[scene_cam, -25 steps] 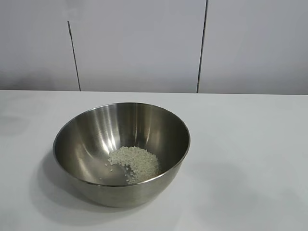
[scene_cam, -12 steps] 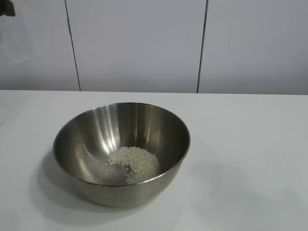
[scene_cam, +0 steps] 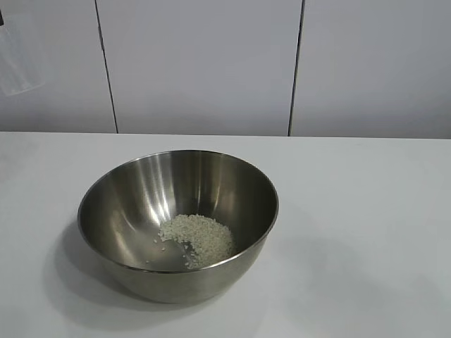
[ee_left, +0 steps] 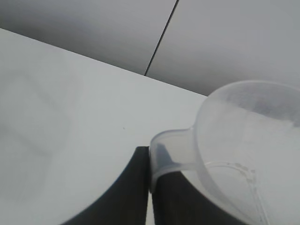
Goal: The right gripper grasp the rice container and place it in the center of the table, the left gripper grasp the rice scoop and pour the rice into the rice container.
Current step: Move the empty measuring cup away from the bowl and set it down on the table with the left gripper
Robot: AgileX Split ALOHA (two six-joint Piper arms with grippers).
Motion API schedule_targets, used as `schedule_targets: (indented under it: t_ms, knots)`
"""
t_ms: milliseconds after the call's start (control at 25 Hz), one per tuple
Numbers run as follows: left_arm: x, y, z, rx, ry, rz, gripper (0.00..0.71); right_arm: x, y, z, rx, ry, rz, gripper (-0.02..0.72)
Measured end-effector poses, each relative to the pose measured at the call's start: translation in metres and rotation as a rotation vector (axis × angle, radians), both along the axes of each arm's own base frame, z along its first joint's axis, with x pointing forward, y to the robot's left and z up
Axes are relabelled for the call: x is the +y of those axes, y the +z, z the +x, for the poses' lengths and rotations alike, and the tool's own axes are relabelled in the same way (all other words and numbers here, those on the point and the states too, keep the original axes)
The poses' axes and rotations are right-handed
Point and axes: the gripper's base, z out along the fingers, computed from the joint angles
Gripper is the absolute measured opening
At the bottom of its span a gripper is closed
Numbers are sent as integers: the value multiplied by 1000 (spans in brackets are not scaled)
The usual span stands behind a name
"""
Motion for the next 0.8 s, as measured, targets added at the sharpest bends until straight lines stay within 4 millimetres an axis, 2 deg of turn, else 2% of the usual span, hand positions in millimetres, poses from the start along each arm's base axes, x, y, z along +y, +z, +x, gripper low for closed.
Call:
schedule_targets:
  t_ms: [160,240,360,480,560,640,720,800]
  knots:
    - [1,0,0,0,23,-25,6,0,0,0,0,0,0,495]
    - [5,0,1,0,92,-41,6,0,0,0,0,0,0,495]
    - [14,-1,0,22,152,44,6,0,0,0,0,0,0,495]
    - [13,0,1,13,7,183,6,0,0,0,0,0,0,495]
    - [8,1,1,-75,-146,247,6,0,0,0,0,0,0,495]
    - [3,0,-1,-183,-215,254,6,0,0,0,0,0,0,495]
    - [2,-7,-6,-278,-235,284,6,0,0,0,0,0,0,495]
    - [5,-14,-13,-344,-177,266,6,0,0,0,0,0,0,495]
